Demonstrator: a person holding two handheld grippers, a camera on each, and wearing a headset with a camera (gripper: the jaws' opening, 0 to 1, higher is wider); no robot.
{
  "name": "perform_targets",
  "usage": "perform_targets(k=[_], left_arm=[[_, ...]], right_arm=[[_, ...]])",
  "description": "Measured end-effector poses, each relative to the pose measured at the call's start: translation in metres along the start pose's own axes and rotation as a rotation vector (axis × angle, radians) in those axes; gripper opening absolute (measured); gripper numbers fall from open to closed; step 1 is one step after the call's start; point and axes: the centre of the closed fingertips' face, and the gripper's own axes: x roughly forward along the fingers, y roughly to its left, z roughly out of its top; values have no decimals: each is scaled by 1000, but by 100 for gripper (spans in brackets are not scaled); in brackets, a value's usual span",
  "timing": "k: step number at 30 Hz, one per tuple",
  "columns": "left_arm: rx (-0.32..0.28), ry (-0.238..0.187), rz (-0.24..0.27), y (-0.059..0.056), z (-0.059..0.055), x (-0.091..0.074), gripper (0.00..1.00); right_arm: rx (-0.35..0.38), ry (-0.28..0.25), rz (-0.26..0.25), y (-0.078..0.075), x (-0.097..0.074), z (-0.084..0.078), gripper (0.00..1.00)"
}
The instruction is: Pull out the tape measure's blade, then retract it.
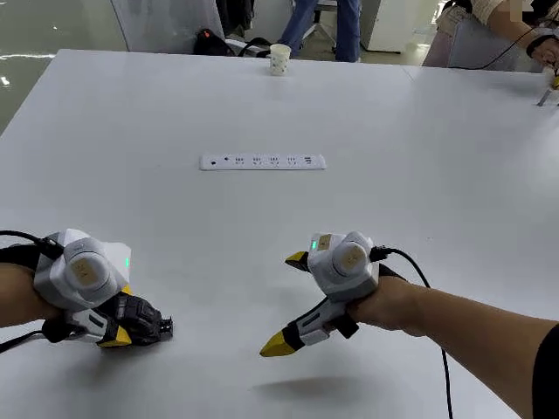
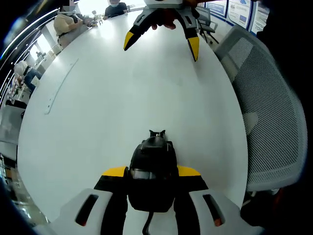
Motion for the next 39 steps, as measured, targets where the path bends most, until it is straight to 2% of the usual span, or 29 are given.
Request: perform_targets(k=[6, 11, 13, 21, 26, 29, 35, 39], left_arm=[[-15, -8, 22, 1, 1, -1, 31], [-25, -30, 14, 3, 1, -1, 31], [-48, -45, 9, 4, 1, -1, 31], [-37, -52, 7, 4, 2, -1, 31], [-28, -23, 16, 4, 2, 0, 31], [-36, -32, 13, 5, 1, -1, 31], [-36, -39, 5, 6, 1, -1, 31], [-37, -49, 10, 5, 1, -1, 31]], right_arm=[[-5, 5, 9, 0, 15, 7, 99], [-11, 15, 18, 2, 33, 16, 99], [-30, 23, 23, 4, 42, 21, 99], [-77, 37, 92, 23, 67, 38, 99], [-76, 44, 111, 30, 83, 42, 99], [-71, 35, 120, 35, 89, 49, 99], [-129, 59, 149, 46, 100, 54, 99], [-144, 52, 181, 53, 104, 58, 99]])
